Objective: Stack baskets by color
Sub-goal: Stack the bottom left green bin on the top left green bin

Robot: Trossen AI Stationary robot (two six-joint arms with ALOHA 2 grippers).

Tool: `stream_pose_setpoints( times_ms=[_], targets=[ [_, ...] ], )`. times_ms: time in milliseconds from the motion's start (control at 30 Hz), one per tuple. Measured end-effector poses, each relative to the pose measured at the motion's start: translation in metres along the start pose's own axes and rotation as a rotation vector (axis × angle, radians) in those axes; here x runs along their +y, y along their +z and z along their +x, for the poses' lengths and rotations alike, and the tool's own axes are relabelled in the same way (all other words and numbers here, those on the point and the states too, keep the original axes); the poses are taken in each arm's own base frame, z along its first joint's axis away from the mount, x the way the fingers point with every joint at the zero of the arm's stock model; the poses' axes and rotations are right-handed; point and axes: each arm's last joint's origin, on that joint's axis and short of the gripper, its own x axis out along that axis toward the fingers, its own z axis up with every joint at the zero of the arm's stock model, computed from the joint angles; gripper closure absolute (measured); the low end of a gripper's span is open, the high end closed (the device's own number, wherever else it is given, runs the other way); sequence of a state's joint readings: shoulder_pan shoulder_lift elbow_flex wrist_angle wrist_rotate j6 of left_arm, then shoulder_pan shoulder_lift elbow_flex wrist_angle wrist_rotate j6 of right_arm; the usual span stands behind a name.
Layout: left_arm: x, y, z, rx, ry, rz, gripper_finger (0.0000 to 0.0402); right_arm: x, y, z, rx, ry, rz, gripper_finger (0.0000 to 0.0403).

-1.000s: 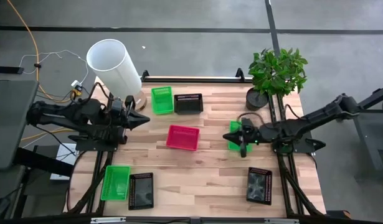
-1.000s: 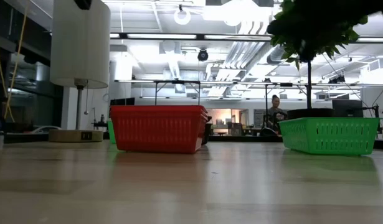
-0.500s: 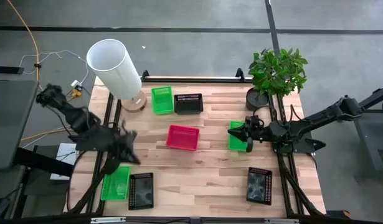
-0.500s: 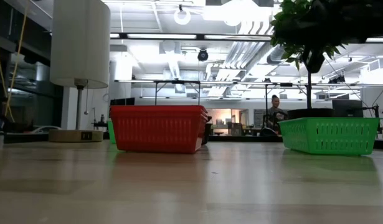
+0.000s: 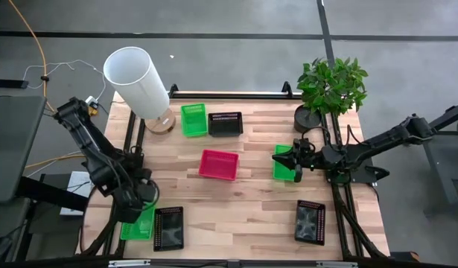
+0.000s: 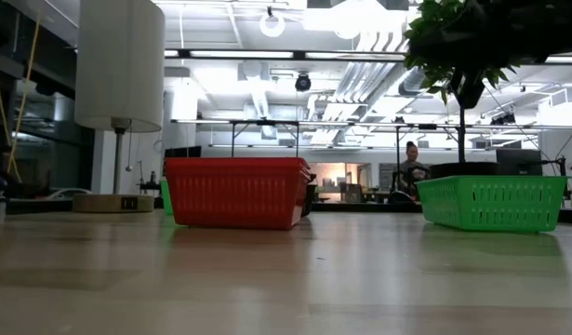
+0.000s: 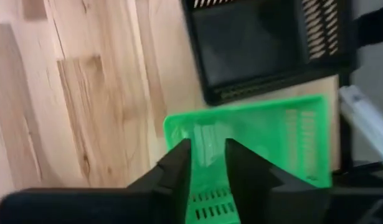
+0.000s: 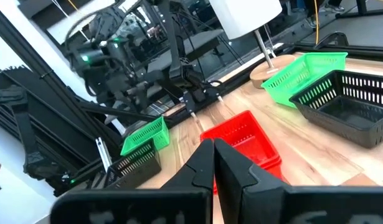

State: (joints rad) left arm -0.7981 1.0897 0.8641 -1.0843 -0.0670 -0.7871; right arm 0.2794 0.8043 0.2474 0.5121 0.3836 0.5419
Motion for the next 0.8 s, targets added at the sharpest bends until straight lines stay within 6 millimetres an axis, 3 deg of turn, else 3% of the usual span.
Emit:
stream_pose_setpoints(
  times_ms=[200,333,800],
  targets=[
    [0.008,-0.015,0.030,0.106,0.043,0.000,0.0235,-0.001,-0.001,0.000,0.003,-0.009,-0.003,0.0403],
    [0.014,-0.022,0.044,0.125,0.072,0.000,0.0209,-0.001,-0.001,0.000,0.010,-0.013,-0.006,0.0403],
    [0.022,-0.034,0.073,0.145,0.025,-0.080,0.0219,-0.001,-0.001,0.000,0.009,-0.014,-0.006,0.0403]
  ],
)
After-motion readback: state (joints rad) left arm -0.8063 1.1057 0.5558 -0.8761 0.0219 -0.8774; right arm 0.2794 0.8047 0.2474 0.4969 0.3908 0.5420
